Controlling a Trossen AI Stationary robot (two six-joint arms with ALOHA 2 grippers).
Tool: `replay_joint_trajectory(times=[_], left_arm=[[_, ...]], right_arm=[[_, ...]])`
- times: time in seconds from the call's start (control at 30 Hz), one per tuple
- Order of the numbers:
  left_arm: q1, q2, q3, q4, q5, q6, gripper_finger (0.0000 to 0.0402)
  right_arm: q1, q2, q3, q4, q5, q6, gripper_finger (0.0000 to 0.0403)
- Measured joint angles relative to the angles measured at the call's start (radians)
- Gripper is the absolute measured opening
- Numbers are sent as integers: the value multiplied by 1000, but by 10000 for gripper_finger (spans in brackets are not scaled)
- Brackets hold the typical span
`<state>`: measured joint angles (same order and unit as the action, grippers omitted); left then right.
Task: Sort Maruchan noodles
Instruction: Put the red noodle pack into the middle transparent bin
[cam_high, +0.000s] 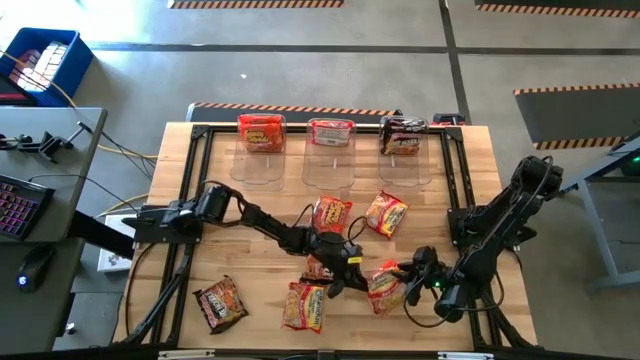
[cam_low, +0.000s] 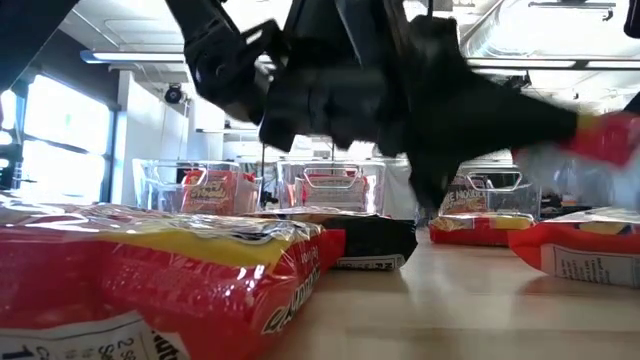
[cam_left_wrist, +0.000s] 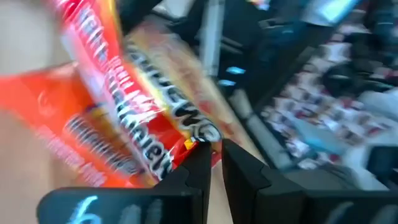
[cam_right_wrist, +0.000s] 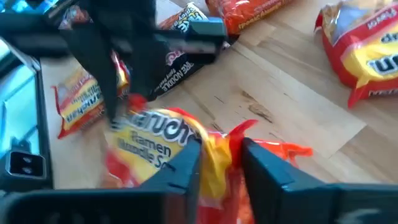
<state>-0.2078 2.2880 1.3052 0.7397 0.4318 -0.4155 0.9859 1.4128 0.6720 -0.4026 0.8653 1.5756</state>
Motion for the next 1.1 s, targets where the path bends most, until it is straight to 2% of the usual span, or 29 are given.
replay_joint_trajectory(times=[0.07,0.17,0.27,0.4,0.47,0.8,0.93,1.0,1.1], left_arm=[[7,-31,1,-22,60,18,35],[16,-93,2,-142,104,67,49],[25,-168,2,-300,99,163,67],[33,-257,3,-472,-6,281,95],[38,-271,3,-509,-67,305,110],[77,-229,3,-481,-108,187,172],[78,-205,2,-483,-31,145,185],[70,-201,0,-520,9,162,189],[45,-202,1,-557,3,297,193]], right_arm=[[0,0,0,-5,8,-38,53],[0,0,0,-7,33,-106,14],[-7,0,0,-8,59,-170,6],[-42,0,0,0,50,-253,2],[-62,0,0,24,40,-315,2],[-177,0,0,182,-79,-624,0],[-204,0,6,202,-114,-689,0],[-210,0,25,187,-124,-703,0],[-214,0,63,137,-127,-723,0]])
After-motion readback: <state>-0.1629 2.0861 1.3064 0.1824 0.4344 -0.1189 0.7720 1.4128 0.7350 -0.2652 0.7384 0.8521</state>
